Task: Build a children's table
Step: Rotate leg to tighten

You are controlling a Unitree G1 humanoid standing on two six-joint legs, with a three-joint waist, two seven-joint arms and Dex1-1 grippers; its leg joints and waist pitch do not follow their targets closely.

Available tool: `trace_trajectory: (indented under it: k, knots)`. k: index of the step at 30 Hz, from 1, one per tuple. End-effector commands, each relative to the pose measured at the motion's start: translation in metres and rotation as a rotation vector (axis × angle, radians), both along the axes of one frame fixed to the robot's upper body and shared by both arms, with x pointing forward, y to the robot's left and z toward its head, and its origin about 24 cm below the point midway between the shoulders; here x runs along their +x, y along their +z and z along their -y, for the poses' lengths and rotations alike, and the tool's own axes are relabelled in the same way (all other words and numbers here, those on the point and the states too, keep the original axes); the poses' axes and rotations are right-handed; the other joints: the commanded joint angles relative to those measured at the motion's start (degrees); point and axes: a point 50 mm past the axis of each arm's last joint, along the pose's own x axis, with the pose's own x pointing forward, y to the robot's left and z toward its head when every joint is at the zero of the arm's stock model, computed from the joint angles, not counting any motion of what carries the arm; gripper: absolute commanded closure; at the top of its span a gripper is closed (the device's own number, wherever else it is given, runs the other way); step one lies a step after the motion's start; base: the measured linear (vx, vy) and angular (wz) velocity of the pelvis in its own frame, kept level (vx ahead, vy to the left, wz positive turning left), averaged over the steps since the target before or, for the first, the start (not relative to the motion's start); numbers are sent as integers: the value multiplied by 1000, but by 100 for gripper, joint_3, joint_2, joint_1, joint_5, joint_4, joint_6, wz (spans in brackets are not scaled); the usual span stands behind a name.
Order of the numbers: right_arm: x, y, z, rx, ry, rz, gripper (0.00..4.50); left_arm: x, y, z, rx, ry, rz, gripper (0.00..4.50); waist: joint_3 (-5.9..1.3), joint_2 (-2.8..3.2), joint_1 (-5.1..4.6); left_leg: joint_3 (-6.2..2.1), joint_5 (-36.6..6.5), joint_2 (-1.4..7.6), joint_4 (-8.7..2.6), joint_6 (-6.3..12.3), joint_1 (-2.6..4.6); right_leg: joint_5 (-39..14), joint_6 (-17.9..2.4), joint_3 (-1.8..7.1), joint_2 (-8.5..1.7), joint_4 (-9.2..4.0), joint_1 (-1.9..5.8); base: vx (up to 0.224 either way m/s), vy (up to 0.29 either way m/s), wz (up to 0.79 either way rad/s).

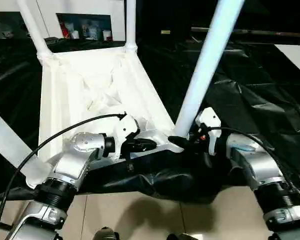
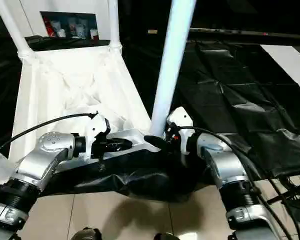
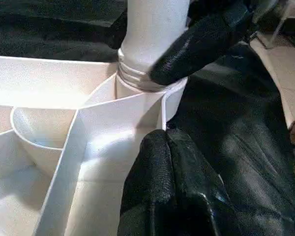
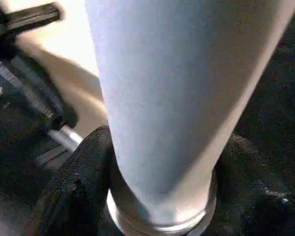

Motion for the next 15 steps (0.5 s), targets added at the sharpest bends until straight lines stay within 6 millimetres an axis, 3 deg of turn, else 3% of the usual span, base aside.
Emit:
trace_trajectory:
  k: [1,2,3,5,7,10,11,12,13,15]
  knots:
    - [6,-19,10,-72,-196,-66,188,8,-7,3,44,99,-8,450,-324,9,-12,26,-1424,83,-392,134,78,-1490,-1159,225,-241,-446,278,0,0,0]
    - [12,-26,7,-50,-349,-97,188,18,-9,8,77,197,4,450,-306,7,-29,15,-1717,73,-401,0,101,-2079,-984,228,-261,-506,261,0,0,0]
    - [12,-26,7,-49,-354,-98,188,18,-9,8,77,199,4,450,-303,11,-23,5,-1829,75,-410,-53,130,-2308,-907,229,-268,-534,245,-51,-8,0]
    - [20,-35,-7,-20,-576,-164,188,31,-9,26,90,336,8,450,-281,27,-38,-25,-2082,59,-430,-188,144,-2850,-679,220,-268,-593,206,-53,-10,-1]
    - [23,-36,-21,6,-623,-185,188,35,-9,39,88,375,9,450,-279,13,-40,-55,-2285,43,-431,-232,179,-3210,-493,186,-274,-653,186,-27,-5,-1]
    - [26,-33,-54,43,-594,-187,188,36,-9,63,112,364,28,450,-286,46,-49,-92,-2466,30,-447,-209,158,-3388,-299,154,-280,-711,177,0,0,0]
    - [26,-32,-57,45,-583,-185,188,35,-9,65,115,359,30,450,-290,33,-76,-109,-2489,29,-468,-215,112,-3349,-257,137,-271,-707,210,0,0,0]
    - [26,-32,-60,39,-576,-179,188,36,-9,68,117,355,34,450,-296,43,-75,-111,-2485,29,-471,-207,117,-3311,-243,132,-269,-714,213,0,0,0]
    - [27,-29,-61,48,-565,-166,133,35,-9,70,116,335,39,450,-304,40,-96,-113,-2468,35,-482,-178,111,-3161,-271,128,-270,-714,217,0,0,0]
    - [28,-28,-60,58,-569,-159,119,34,-9,72,114,320,40,450,-333,42,-95,-100,-2289,49,-494,-123,104,-2712,-396,143,-266,-684,239,0,0,0]
